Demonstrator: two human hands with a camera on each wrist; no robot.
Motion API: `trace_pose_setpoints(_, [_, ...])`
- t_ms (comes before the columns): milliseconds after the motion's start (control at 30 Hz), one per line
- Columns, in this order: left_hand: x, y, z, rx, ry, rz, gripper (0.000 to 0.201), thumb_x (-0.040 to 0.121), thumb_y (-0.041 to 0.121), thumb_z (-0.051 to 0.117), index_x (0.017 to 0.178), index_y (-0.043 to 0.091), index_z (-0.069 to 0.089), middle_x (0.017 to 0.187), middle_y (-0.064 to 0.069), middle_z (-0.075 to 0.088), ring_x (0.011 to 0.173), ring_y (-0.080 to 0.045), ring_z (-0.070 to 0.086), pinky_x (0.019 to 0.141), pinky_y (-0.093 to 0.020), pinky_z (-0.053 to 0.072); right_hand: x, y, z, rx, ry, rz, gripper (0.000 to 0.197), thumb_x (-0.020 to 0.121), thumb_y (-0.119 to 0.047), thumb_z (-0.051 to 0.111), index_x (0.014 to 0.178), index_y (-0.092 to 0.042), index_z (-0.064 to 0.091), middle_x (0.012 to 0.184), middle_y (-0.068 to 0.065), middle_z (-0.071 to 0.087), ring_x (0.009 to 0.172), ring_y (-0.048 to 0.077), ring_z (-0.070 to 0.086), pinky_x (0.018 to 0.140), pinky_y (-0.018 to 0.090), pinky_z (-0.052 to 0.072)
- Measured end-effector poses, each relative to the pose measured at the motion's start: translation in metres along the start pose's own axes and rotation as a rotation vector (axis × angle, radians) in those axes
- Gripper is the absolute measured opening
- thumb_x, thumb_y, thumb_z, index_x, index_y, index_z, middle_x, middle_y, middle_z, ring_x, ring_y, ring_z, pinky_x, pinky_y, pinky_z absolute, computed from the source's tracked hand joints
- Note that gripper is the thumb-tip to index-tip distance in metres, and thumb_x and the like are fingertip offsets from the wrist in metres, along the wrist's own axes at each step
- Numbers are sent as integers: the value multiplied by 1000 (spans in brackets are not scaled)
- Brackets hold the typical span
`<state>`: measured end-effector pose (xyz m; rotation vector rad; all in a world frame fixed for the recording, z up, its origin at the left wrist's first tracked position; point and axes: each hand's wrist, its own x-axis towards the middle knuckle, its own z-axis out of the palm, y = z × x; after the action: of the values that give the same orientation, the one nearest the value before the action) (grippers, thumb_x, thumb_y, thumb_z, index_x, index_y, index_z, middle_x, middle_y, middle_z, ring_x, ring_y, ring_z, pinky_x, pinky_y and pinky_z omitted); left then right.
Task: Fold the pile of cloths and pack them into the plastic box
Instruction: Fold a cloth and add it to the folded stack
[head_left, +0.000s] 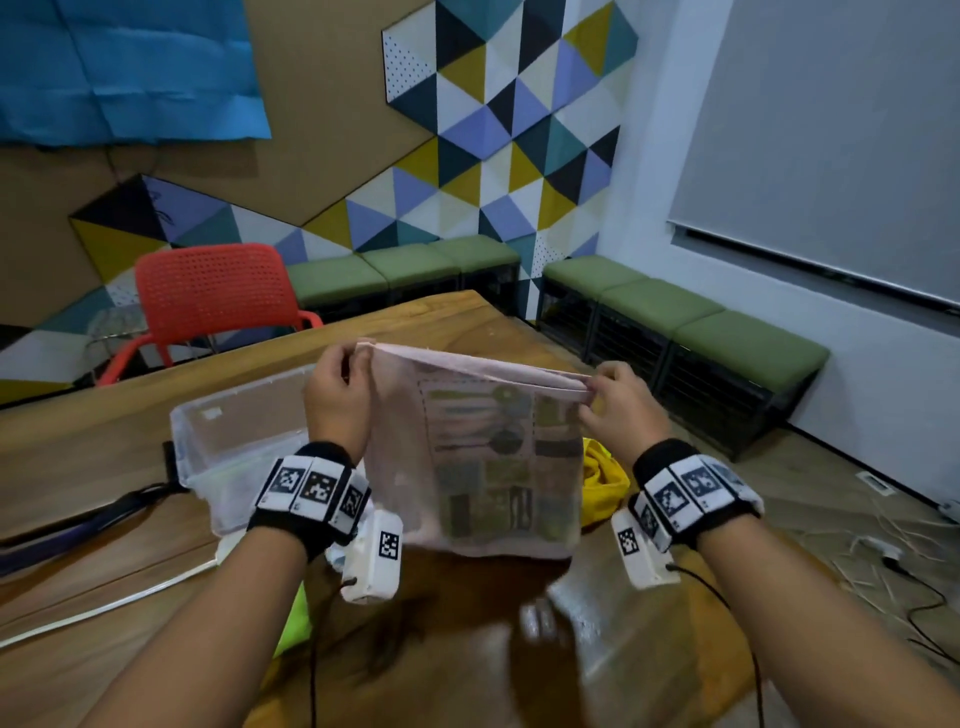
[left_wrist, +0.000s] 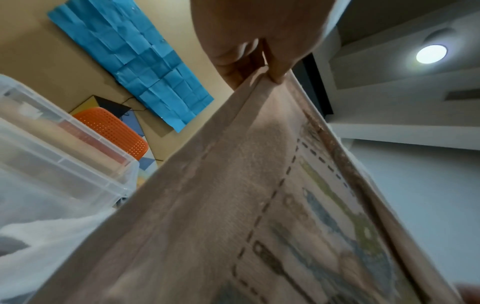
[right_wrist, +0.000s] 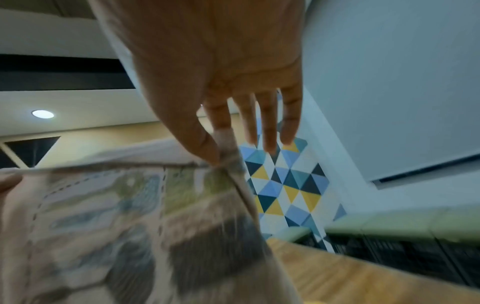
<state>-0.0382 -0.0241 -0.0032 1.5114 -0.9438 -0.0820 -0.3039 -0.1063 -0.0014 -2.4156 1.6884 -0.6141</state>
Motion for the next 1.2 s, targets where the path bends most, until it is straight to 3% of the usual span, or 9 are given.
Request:
trace_pose_setpoints(67, [4, -2, -1, 24, 10, -15, 23, 96, 16, 49, 104, 0, 63, 96, -11, 63, 87, -17, 53, 69, -18, 34, 3, -3, -10, -9, -64, 7, 30, 89, -23, 52, 117, -21, 65, 119, 10, 60, 108, 29, 58, 86, 36, 49])
trace_pose_setpoints(267, [2, -3, -12, -109, 88, 44, 20, 95, 9, 48, 114, 3, 54, 95, -4, 56, 83, -13, 52, 75, -23, 41, 10, -7, -27, 467, 229, -102, 19, 87, -6, 58, 101, -7, 70, 100, 10, 69, 92, 21, 62, 80, 27, 46])
trace_pose_setpoints(367, [9, 9, -23, -150, 110, 130, 25, 97, 9, 45, 120, 4, 54, 109, 1, 55, 97, -9, 53, 87, -16, 42, 10, -12, -37, 877, 302, -149, 29, 87, -6, 61, 100, -32, 57, 80, -4, 61, 74, 12, 54, 72, 32, 49])
trace_pose_setpoints(433, [15, 12, -25, -139, 120, 135, 26, 97, 7, 44, 119, 3, 57, 112, 2, 55, 103, -7, 51, 88, -6, 39, 15, -14, -40, 1011, 334, -88, 30, 87, -9, 63, 97, -35, 53, 80, -3, 61, 78, 15, 57, 76, 36, 51])
trace_pose_setpoints(533, [14, -2, -20, -96, 27, -10, 26, 96, 5, 43, 118, 1, 58, 114, -8, 60, 109, -21, 56, 91, -18, 43, 18, -18, -32, 972, 237, -10, 18, 88, -9, 61, 81, -25, 60, 80, -1, 63, 80, 17, 60, 78, 37, 53])
trace_pose_setpoints(667, [-14, -43, -17, 155, -169, -233, 28, 95, 7, 46, 121, 3, 58, 121, -18, 60, 114, -30, 55, 89, -29, 40, 6, -24, 1, 976, 35, 22, 19, 91, -6, 55, 77, -19, 58, 76, -4, 59, 62, -6, 57, 62, 14, 45])
trace_pose_setpoints(800, [-52, -41, 0, 173, -305, 40, 30, 85, 20, 58, 114, 14, 61, 112, -3, 56, 109, -19, 52, 96, -38, 44, -11, -41, 39, 877, -111, -56, 22, 84, 1, 62, 70, -16, 65, 66, -11, 61, 55, -15, 52, 60, 7, 42])
trace_pose_setpoints(900, [-65, -19, 22, 92, -476, 163, 32, 77, 46, 62, 100, 24, 64, 104, 12, 59, 96, 6, 50, 87, -26, 46, -15, -54, 60, 865, -185, -79, 39, 81, -2, 65, 53, -29, 63, 53, -15, 62, 54, -13, 52, 60, 14, 44])
trace_pose_setpoints(1200, [-58, -10, 36, 183, -531, 131, 15, 85, 28, 65, 91, 16, 69, 93, 4, 66, 89, -12, 57, 82, -31, 48, -16, -62, 60, 832, -193, -80, 32, 82, -10, 67, 57, -29, 60, 60, -11, 59, 52, -12, 49, 58, 14, 41])
